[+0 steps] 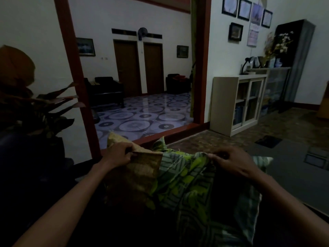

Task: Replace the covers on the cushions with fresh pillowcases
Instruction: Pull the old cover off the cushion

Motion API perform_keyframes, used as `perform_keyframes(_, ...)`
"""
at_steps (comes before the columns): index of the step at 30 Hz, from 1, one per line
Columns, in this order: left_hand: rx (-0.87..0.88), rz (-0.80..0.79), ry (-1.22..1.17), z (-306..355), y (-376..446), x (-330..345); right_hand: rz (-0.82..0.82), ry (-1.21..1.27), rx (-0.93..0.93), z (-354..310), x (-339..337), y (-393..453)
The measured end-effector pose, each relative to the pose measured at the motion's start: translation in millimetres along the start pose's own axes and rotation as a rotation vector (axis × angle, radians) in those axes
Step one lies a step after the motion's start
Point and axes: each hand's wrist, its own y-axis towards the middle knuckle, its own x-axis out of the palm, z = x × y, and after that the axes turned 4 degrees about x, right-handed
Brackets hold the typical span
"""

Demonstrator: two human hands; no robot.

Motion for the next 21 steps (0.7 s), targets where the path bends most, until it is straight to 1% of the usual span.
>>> perform_keyframes(2,0.010,-0.024,0.017,4,-1,-1,-0.061,0.054,0.045,10,-4,-7)
perform_keyframes(3,0.041,-0.009,0.013,12,-1,-1,-0.051,0.068,0.037,15,-2,-10)
perform_keyframes(5,0.136,0.032,-0.043,35,2,3,0.011,0.067,0.006,17,4,-16)
perform_keyframes(7,0.192,0.024,-0.081,60,7,15,0.092,0.083,-0.026,19,10,-18)
perform_keyframes(9,0.171,0.017,-0.048,78,12,31,0.150,0.109,-0.039,20,12,-23)
perform_keyframes(13,0.117,0.155,-0.071,91,13,50,0.286,0.152,0.005,33,7,-35)
perform_keyframes(18,0.128,0.222,-0.079,79,13,43,0.363,0.161,0.047,50,1,-42)
perform_keyframes(21,0.141,0.218,-0.089,74,14,44,0.386,0.156,0.081,62,-6,-47)
